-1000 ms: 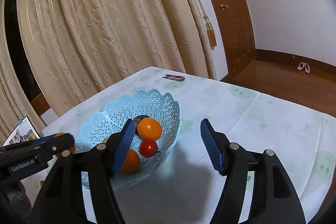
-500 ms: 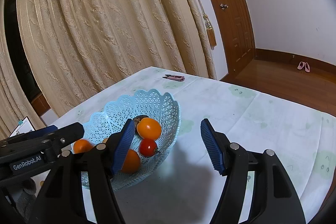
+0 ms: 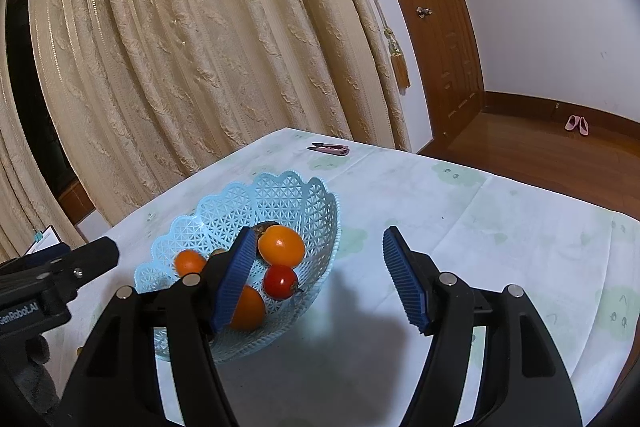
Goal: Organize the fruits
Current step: 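Move both open tools back over the last tomato and yellow fruit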
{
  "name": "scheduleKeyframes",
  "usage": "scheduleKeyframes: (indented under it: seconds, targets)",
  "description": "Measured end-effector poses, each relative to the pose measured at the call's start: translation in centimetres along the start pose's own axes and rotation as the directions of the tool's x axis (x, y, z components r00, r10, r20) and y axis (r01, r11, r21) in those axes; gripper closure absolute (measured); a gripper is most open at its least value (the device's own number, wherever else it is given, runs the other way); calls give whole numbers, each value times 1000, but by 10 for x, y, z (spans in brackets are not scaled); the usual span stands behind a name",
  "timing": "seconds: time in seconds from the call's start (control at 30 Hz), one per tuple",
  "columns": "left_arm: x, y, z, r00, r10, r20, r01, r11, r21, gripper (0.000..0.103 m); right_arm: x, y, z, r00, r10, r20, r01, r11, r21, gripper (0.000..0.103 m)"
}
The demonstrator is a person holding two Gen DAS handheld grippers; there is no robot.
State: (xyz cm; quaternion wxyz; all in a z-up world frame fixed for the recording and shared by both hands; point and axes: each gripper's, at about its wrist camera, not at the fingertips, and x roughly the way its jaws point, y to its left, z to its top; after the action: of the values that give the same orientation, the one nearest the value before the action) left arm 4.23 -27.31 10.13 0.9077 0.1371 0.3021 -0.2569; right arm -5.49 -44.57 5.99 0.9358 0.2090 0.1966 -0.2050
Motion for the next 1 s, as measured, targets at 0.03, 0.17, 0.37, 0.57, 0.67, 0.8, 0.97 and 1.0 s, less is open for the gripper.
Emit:
scheduleKeyframes:
  seconds: [0.03,0.17,0.37,0.57,0.67,0.8,0.97,1.0]
  targets:
    - [-1,1,-1,1000,5,1,-5,1000,1,12,0,0,0,1000,0,0,0,1000,1,35]
    - [-7,5,-3,1000,26,9,-26,1000,2,12,-1,-1,0,1000,-2,3,2,1000,5,35]
    - [-21,18,-8,999,49,18,-48,999,-22,12,-2,-1,-1,1000,-9,10,9,1000,11,35]
    - [-35,38,-18,997,70,20,-69,996,-60,12,-7,-2,-2,999,-21,27,21,1000,15,25]
    - [-44,50,-25,996,84,19,-82,993,-85,12,-9,-1,-2,999,-29,39,29,999,13,25]
    - [-58,68,-37,994,107,16,-104,988,-115,12,-12,0,-2,998,-45,53,44,999,12,25]
    - [-75,95,-54,989,148,8,-145,978,-150,12,-17,6,-5,998,-41,48,41,999,-4,25]
    - [-78,103,-58,987,158,4,-155,975,-159,12,-19,7,-6,998,-33,45,33,999,-1,25]
